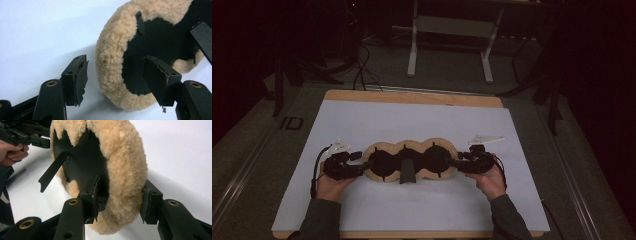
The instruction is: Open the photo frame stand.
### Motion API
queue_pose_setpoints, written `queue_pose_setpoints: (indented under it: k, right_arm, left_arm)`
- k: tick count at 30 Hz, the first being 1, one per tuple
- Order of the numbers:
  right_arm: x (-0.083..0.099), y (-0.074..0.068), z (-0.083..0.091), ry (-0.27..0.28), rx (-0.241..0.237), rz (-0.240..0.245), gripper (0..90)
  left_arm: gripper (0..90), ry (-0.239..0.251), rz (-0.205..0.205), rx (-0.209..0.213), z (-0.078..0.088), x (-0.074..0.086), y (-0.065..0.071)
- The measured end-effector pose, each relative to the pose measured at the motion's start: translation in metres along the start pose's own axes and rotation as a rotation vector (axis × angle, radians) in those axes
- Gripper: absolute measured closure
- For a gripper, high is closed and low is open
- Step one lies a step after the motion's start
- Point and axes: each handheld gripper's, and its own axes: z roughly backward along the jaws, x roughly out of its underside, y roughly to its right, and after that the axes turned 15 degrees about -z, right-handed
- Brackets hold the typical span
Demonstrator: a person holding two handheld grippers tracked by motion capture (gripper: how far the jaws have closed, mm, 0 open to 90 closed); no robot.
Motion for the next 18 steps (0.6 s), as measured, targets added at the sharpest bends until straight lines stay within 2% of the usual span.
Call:
queue_pose_setpoints:
  k: [2,7,18]
  right_arm:
    - [0.0009,0.0001,0.0003,-0.005,0.001,0.01,55.6]
    - [0.0037,0.0012,0.0005,-0.008,0.004,0.032,55.5]
    - [0.0091,0.0031,-0.0004,-0.015,0.019,0.074,54.6]
  left_arm:
    - [37.5,-0.005,-0.006,0.013,-0.0017,0.0002,0.0003]
    - [36.9,-0.028,-0.016,0.012,-0.0068,0.0,0.001]
    - [35.2,-0.021,-0.034,0.038,-0.0108,-0.001,0.0035]
